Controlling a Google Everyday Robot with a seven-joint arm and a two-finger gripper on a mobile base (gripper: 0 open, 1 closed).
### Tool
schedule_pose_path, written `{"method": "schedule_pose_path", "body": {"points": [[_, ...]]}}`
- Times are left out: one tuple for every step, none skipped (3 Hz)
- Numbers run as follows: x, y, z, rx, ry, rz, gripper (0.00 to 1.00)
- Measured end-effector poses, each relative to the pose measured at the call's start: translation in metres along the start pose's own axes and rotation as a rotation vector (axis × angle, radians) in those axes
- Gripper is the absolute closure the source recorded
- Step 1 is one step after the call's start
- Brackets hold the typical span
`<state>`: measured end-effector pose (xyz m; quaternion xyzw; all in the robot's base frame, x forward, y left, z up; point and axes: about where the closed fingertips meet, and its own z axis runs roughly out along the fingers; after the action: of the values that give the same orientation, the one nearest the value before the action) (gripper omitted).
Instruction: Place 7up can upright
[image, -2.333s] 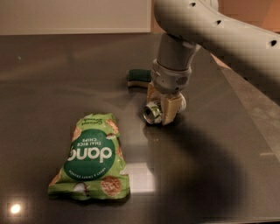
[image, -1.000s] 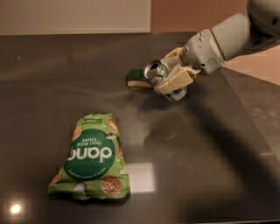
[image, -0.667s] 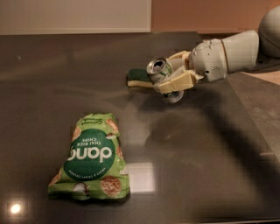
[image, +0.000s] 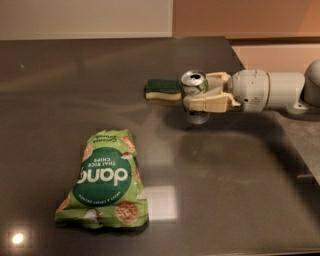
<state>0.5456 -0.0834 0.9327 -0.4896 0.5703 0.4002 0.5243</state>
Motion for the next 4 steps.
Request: {"method": "schedule_pose_path", "body": {"points": [[0.014, -0.005, -0.009, 0.036, -0.059, 0.058, 1.0], [0.027, -0.008, -0.015, 0.066, -0.085, 0.116, 0.84], [0.039, -0.01, -0.019, 0.087, -0.1, 0.169, 0.6], [0.044, -0.01, -0.021, 0.107, -0.111, 0.166, 0.36]]}}
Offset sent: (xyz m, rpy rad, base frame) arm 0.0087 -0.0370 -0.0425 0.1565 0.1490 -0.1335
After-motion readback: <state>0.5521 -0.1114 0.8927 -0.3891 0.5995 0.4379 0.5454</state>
